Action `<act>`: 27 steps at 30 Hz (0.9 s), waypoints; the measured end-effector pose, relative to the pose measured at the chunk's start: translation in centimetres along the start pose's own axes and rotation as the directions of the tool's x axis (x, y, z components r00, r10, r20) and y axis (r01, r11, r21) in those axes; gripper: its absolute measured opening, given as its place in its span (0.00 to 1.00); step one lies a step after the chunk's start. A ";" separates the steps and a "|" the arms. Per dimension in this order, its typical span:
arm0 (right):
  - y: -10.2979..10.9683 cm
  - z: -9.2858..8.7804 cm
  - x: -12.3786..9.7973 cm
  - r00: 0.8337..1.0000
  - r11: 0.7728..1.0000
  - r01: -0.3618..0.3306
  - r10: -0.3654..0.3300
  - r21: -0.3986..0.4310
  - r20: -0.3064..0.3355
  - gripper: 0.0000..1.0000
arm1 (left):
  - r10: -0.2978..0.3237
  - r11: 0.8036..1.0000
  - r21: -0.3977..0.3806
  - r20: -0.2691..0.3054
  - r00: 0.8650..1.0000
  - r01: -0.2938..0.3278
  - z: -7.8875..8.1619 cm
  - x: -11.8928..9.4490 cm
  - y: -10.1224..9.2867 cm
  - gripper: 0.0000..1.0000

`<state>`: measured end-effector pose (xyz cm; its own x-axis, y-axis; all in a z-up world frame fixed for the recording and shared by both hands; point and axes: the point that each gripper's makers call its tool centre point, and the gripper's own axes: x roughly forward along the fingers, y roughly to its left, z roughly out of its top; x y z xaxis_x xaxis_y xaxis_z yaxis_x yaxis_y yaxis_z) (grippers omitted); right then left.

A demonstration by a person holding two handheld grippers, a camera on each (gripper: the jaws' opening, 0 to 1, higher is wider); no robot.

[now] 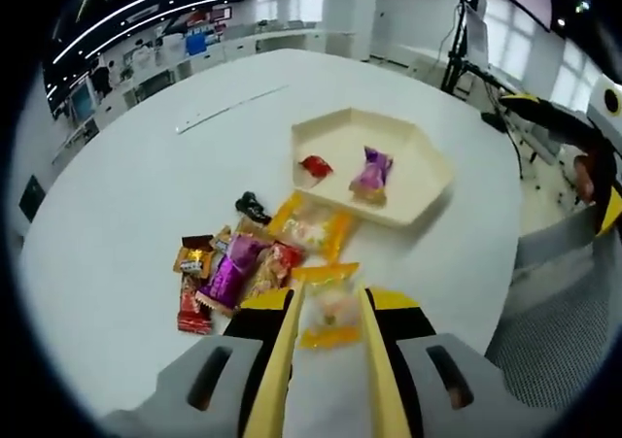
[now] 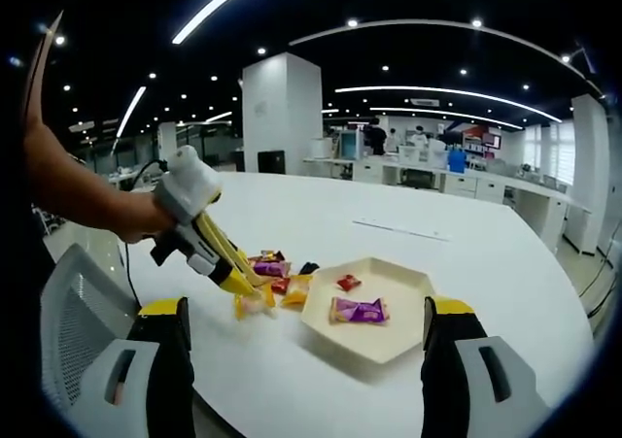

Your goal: Place the target food into the container with the food tongs after gripping and lifting it, then release it inside without dropping or visibly crushing the food.

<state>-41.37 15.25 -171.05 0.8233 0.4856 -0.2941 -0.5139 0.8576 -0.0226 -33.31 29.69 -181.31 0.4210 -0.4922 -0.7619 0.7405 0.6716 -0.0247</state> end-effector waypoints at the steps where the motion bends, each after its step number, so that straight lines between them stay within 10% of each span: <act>1: 0.0 0.0 0.0 1.000 1.000 0.001 -0.001 0.000 0.000 0.98 | 0.003 1.000 -0.020 -0.012 1.000 -0.003 -0.2 -0.2 0.1 0.25; 27: 0.2 -0.1 0.1 1.000 1.000 -0.006 0.006 -0.001 -0.008 0.97 | -0.020 1.000 0.022 -0.021 1.000 0.020 -1.7 1.8 -0.7 0.21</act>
<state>-41.43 15.40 -171.20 0.8180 0.4896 -0.3018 -0.5192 0.8544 -0.0213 -33.99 29.33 -183.77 0.3949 -0.4937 -0.7748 0.7601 0.6492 -0.0262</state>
